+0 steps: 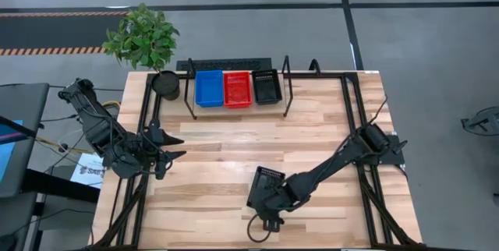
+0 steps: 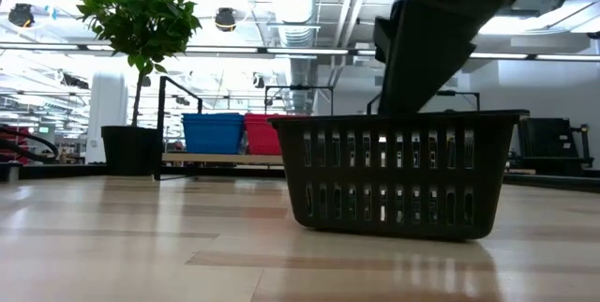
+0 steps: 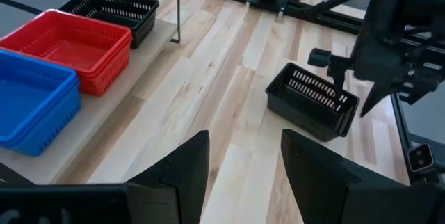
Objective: Stack baskets on shelf by color
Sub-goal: Stack the black bin on the black bin on the shelf, then return to Home Position
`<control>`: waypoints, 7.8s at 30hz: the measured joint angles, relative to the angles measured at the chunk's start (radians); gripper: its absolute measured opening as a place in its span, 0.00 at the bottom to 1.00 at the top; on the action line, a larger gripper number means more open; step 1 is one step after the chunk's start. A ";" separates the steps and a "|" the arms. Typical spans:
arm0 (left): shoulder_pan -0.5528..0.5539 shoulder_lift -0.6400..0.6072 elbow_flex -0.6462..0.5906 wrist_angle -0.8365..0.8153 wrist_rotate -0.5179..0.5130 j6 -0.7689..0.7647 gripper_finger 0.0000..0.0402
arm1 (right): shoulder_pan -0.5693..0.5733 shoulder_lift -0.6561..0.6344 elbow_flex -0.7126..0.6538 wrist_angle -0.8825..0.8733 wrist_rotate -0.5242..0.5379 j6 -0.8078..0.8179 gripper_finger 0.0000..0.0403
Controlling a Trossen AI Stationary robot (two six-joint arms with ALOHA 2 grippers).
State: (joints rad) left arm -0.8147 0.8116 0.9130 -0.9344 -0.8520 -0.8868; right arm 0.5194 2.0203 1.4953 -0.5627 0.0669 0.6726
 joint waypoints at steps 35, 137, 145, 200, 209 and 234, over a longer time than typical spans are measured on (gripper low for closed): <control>0.000 0.000 0.000 0.002 0.035 -0.009 0.42 | -0.008 0.067 0.020 -0.107 0.050 0.046 0.52; 0.000 0.000 0.000 -0.018 -0.034 0.034 0.42 | -0.959 -0.111 0.290 -0.495 -0.040 -1.151 0.41; 0.000 0.000 0.000 -0.018 -0.050 0.065 0.42 | -0.909 -0.119 0.501 -0.664 -0.039 -1.028 0.46; -0.014 -0.469 -0.104 -0.002 -0.114 0.223 0.42 | -0.640 -1.034 -0.148 -0.243 0.084 -0.718 0.31; -0.017 -0.801 -0.382 0.230 0.061 0.371 0.42 | -0.602 -1.382 -0.774 0.310 -0.018 -0.527 0.31; -0.020 -0.808 -0.838 1.063 0.533 0.675 0.42 | -0.326 -1.728 -1.486 1.044 0.052 -0.448 0.31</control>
State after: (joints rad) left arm -0.8345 0.0033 0.0749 0.1288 -0.3189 -0.2119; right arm 0.1932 0.2928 0.0093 0.4812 0.1188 0.2249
